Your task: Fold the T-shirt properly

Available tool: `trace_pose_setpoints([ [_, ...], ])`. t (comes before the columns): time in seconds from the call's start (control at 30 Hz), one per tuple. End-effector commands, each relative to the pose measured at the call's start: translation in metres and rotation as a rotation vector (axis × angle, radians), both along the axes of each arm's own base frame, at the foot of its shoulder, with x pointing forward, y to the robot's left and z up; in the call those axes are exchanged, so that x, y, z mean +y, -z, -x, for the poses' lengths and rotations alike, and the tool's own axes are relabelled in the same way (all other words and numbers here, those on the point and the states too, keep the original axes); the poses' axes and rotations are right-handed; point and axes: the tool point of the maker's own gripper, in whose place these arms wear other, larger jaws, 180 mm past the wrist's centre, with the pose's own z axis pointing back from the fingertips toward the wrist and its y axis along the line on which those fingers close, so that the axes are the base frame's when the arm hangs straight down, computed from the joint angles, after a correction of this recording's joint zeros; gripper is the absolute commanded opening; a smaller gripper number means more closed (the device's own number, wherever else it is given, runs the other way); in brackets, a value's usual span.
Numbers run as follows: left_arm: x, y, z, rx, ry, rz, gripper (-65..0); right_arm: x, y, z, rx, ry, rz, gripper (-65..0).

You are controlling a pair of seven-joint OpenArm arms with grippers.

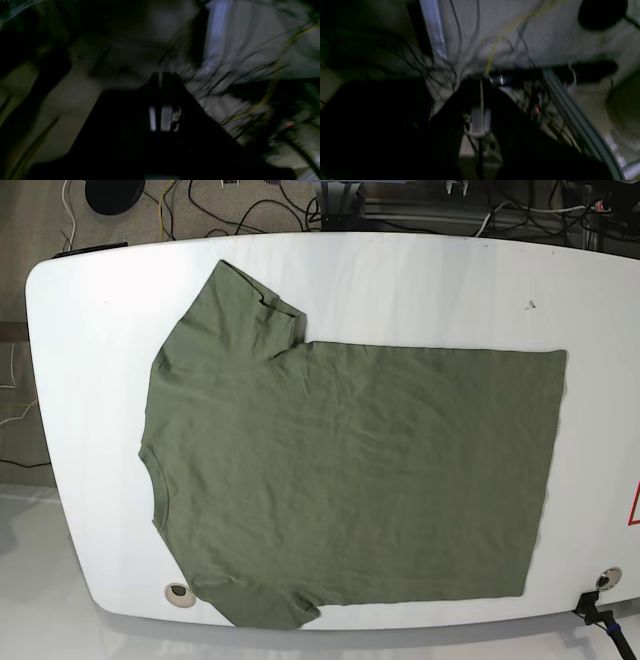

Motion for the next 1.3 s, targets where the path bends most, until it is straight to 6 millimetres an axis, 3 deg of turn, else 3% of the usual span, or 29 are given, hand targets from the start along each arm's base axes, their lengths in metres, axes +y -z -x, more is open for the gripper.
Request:
trace_pose_setpoints([
  [0.0,0.005,-0.005,-0.007,-0.064,0.019,-0.001,-64.9,-0.004,-0.002,-0.003,-0.038,-0.007,0.001,-65.0],
  [0.13,0.013,-0.019,-0.007,-0.130,0.048,-0.005,-64.8,-0.021,-0.012,0.004,-0.085,-0.034,0.023,-65.0],
  [0.33,0.021,-0.049,-0.005,-0.215,0.116,-0.011,-64.7,-0.053,-0.044,0.014,-0.172,-0.106,0.059,-65.0],
  [0.57,0.030,-0.108,-0.017,-0.337,0.256,-0.010,-65.0,-0.077,-0.099,0.007,-0.284,-0.212,0.082,-65.0],
  [0.73,0.029,-0.165,-0.042,-0.459,0.350,-0.012,-65.0,-0.087,-0.143,-0.017,-0.373,-0.270,0.101,-65.0],
  [0.8,0.037,-0.182,-0.047,-0.488,0.362,-0.038,-64.9,-0.092,-0.159,-0.028,-0.404,-0.285,0.118,-65.0],
  [0.87,0.047,-0.197,-0.060,-0.528,0.369,-0.071,-64.7,-0.094,-0.171,-0.040,-0.433,-0.294,0.128,-65.0],
  [0.9,0.040,-0.203,-0.061,-0.543,0.371,-0.047,-65.0,-0.092,-0.171,-0.037,-0.438,-0.275,0.117,-65.0],
  [1.03,0.041,-0.234,-0.081,-0.603,0.403,-0.068,-65.0,-0.090,-0.201,-0.085,-0.570,-0.281,0.124,-65.0],
  [1.27,0.052,-0.311,-0.143,-0.796,0.479,-0.182,-65.0,-0.073,-0.264,-0.169,-0.794,-0.289,0.123,-65.0],
])
